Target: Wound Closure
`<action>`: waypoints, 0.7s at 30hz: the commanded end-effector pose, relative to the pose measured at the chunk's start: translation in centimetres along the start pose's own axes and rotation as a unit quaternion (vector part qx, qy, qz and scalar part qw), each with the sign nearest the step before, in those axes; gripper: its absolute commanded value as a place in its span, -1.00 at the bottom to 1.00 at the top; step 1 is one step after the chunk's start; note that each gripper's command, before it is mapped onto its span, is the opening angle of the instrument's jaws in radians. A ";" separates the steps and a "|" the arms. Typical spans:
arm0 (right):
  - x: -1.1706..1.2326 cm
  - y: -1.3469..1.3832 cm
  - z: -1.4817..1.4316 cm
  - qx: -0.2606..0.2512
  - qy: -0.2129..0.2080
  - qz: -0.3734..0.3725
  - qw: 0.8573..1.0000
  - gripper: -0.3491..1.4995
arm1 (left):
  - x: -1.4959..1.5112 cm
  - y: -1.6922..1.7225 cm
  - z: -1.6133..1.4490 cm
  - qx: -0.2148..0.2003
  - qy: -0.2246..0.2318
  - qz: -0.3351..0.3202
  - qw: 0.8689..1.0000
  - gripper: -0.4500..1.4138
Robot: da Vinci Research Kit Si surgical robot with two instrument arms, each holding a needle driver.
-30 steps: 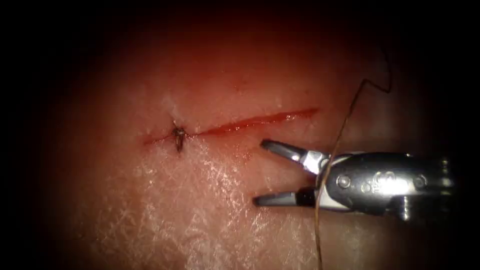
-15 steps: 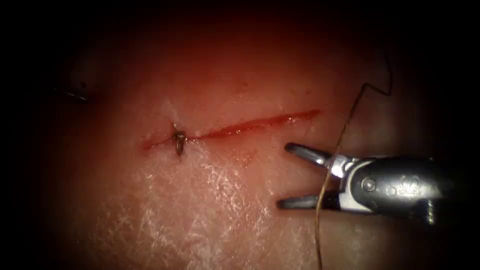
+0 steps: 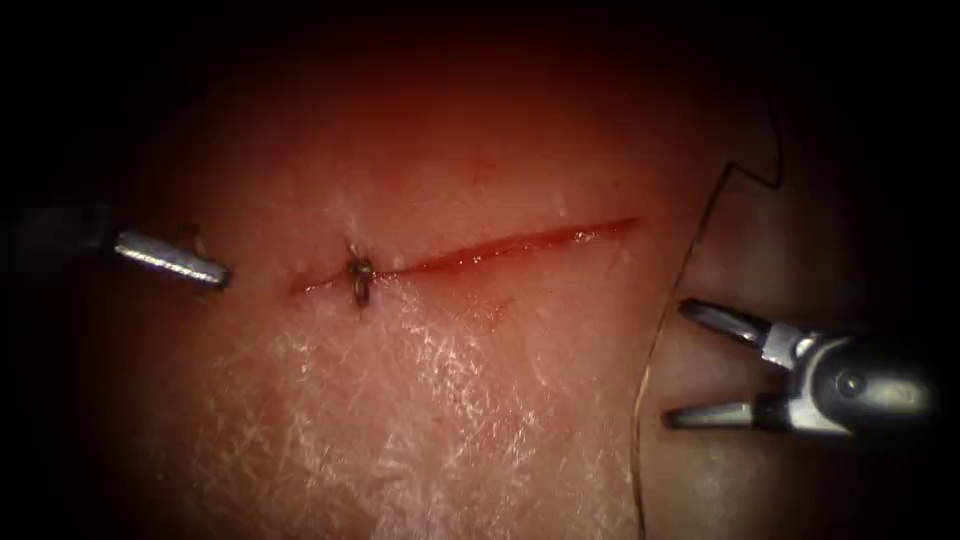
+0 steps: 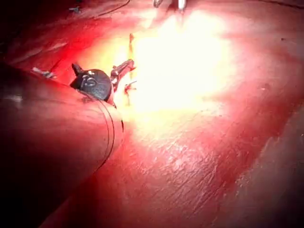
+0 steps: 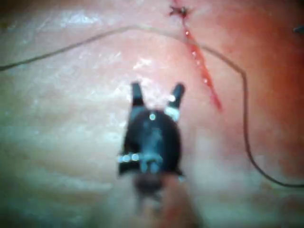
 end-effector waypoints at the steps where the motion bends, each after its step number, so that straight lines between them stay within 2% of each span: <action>1: -0.08 -0.01 0.03 -0.001 -0.001 0.004 1.000 0.58 | 0.03 0.20 0.29 -0.020 0.012 0.013 1.000 0.68; 2: -0.09 0.00 0.01 -0.001 -0.001 0.005 1.000 0.58 | 0.08 0.32 0.41 -0.029 0.019 0.025 0.999 0.68; 3: -0.09 0.00 0.01 -0.001 -0.001 0.005 1.000 0.58 | 0.08 0.32 0.41 -0.029 0.019 0.025 0.999 0.68; 6: -0.11 0.01 -0.02 -0.005 -0.005 0.006 1.000 0.58 | 0.19 0.60 0.83 -0.055 0.038 0.055 0.996 0.64; 7: -0.11 0.01 -0.02 -0.005 -0.005 0.006 1.000 0.58 | 0.19 0.60 0.83 -0.055 0.038 0.055 0.996 0.64; 8: -0.12 0.01 -0.03 -0.009 -0.007 0.008 1.000 0.58 | 0.22 0.67 1.04 -0.065 0.045 0.065 0.995 0.64; 14: -0.15 0.02 -0.06 -0.010 -0.006 0.008 1.000 0.56 | 0.22 0.73 1.43 -0.076 0.054 0.083 0.992 0.64; 15: -0.16 0.02 -0.06 -0.010 -0.006 0.007 1.000 0.56 | 0.19 0.78 1.54 -0.082 0.052 0.045 0.994 0.62; 16: -0.16 0.02 -0.06 -0.010 -0.006 0.007 1.000 0.56 | 0.19 0.78 1.54 -0.082 0.052 0.045 0.994 0.62; 17: -0.16 0.01 -0.05 -0.011 -0.006 0.007 1.000 0.56 | 0.15 0.84 1.58 -0.091 0.048 -0.005 0.995 0.62; 21: -0.17 0.00 -0.03 -0.012 -0.007 0.007 1.000 0.55 | 0.10 0.90 1.60 -0.104 0.039 -0.095 0.989 0.59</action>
